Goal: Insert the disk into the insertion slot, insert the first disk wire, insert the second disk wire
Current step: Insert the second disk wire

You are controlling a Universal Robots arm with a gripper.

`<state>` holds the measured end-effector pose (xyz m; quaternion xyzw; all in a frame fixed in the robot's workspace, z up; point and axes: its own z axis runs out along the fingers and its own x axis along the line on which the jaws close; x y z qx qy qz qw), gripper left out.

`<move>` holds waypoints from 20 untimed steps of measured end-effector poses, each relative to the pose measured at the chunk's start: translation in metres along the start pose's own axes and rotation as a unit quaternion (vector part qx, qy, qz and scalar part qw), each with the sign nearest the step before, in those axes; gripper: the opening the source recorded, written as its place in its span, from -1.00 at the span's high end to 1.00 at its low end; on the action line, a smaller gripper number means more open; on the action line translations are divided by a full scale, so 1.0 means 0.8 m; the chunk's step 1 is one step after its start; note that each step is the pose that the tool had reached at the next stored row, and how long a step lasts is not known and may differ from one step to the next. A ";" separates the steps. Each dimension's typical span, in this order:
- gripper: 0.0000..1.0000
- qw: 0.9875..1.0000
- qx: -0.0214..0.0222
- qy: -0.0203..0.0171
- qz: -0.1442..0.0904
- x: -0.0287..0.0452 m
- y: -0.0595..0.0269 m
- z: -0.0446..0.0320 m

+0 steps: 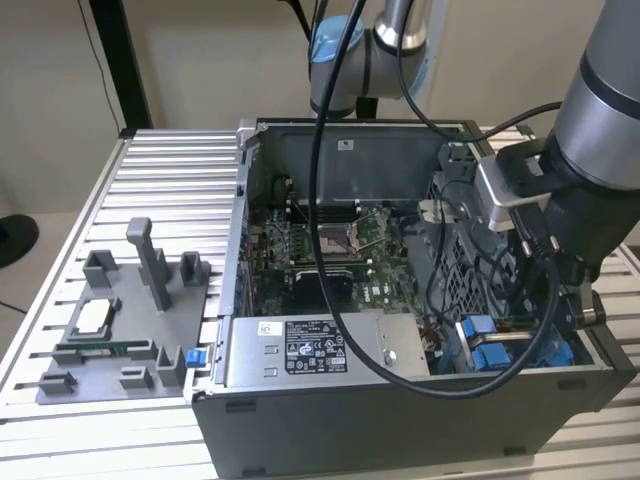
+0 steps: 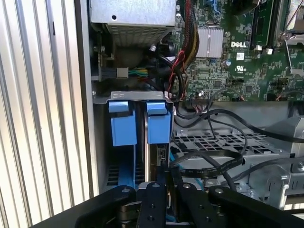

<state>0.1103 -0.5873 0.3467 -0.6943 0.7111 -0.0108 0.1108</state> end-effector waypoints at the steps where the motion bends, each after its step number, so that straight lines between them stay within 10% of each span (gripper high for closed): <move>1: 1.00 1.000 0.000 0.000 -0.001 0.0000 0.000 0.0000; 20: 1.00 1.000 0.002 0.000 -0.002 0.0011 0.002 0.0077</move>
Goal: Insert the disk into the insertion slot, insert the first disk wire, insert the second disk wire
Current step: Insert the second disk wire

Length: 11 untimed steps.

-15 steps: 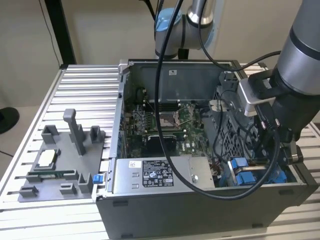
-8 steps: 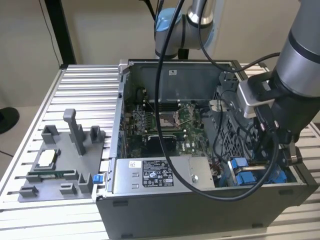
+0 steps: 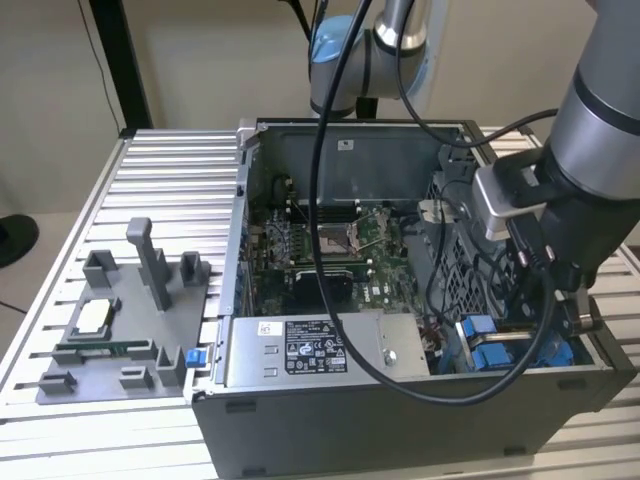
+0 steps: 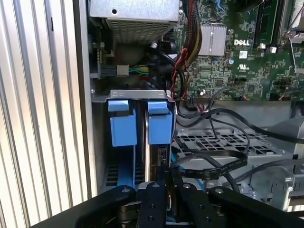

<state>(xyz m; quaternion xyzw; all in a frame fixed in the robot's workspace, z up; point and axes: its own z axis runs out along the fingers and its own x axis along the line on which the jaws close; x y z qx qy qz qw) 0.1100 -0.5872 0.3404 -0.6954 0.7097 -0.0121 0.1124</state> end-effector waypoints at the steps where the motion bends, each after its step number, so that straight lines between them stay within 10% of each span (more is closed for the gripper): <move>1: 1.00 1.000 0.000 0.000 0.000 0.0001 0.000 0.0005; 11: 1.00 1.000 0.001 0.000 0.000 0.0007 0.001 0.0042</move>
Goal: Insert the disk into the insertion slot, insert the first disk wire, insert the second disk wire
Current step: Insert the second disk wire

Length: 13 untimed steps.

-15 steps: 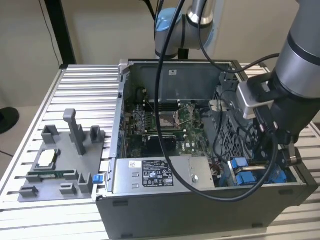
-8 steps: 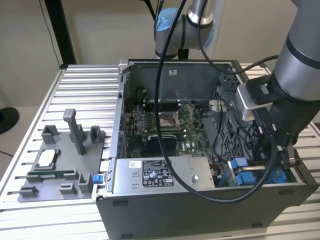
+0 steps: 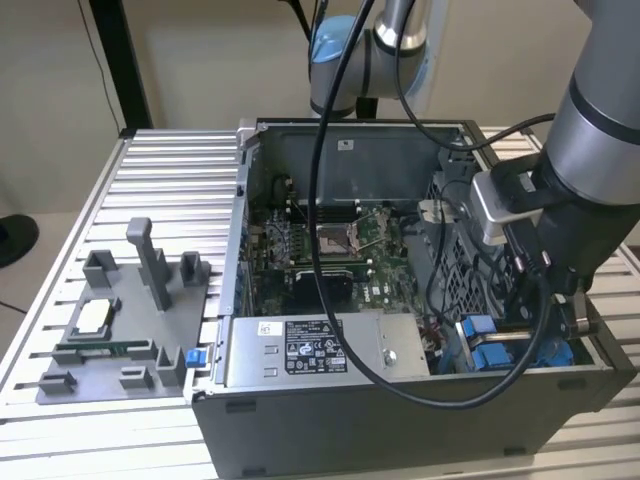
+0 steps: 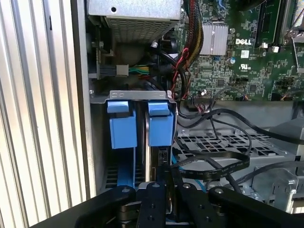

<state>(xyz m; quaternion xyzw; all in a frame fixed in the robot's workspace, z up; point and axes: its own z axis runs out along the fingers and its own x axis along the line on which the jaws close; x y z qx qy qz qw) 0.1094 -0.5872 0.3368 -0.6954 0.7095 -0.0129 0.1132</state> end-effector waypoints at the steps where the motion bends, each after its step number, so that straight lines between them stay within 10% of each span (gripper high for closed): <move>1: 1.00 1.000 0.000 0.000 0.000 0.0001 0.000 0.0010; 10: 1.00 1.000 0.001 -0.001 0.000 0.0012 0.002 0.0088; 11: -1.00 1.000 0.001 -0.001 0.000 0.0012 0.002 0.0094; 13: -1.00 1.000 0.001 -0.001 0.000 0.0014 0.002 0.0092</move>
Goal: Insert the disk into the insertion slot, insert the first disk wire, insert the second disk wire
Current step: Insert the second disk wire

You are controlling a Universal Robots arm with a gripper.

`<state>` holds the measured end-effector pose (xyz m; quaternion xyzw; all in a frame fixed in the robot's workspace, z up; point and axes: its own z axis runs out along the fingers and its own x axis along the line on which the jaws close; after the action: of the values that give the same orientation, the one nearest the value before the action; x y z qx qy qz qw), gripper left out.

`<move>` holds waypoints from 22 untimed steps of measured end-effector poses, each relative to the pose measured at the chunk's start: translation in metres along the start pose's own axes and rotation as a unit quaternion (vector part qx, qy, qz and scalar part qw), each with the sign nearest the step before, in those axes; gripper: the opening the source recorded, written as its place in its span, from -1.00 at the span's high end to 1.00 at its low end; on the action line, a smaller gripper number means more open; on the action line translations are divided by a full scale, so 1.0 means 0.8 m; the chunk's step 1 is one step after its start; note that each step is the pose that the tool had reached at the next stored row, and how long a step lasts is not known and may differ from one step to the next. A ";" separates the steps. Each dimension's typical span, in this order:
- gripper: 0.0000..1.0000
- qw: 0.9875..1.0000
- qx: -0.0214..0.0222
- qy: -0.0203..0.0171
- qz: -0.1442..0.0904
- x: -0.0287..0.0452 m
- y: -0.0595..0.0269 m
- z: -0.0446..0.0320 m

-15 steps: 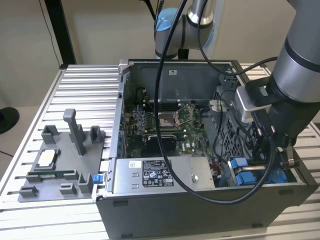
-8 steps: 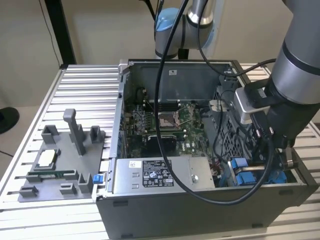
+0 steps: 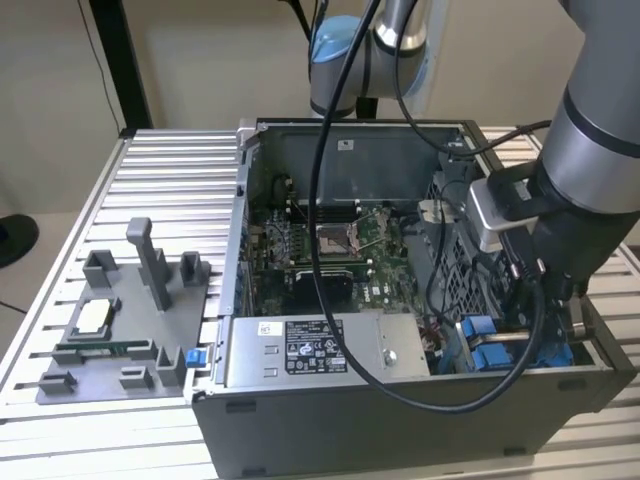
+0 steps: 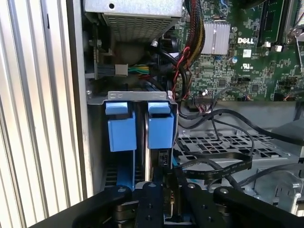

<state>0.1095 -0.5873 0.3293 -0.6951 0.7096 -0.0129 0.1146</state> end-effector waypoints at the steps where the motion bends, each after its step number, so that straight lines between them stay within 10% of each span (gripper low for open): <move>1: -1.00 1.000 0.000 0.000 0.001 -0.0001 0.000 -0.0021; 11: -1.00 1.000 -0.001 0.000 0.002 -0.0082 -0.010 -0.0575; 15: -1.00 1.000 -0.001 0.000 0.002 -0.0089 -0.011 -0.0625; 16: 1.00 1.000 -0.001 0.000 0.002 -0.0089 -0.011 -0.0625; 22: 1.00 1.000 -0.007 0.000 0.003 -0.0087 -0.015 -0.0620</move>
<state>0.1121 -0.5878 0.3807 -0.6941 0.7115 -0.0082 0.1098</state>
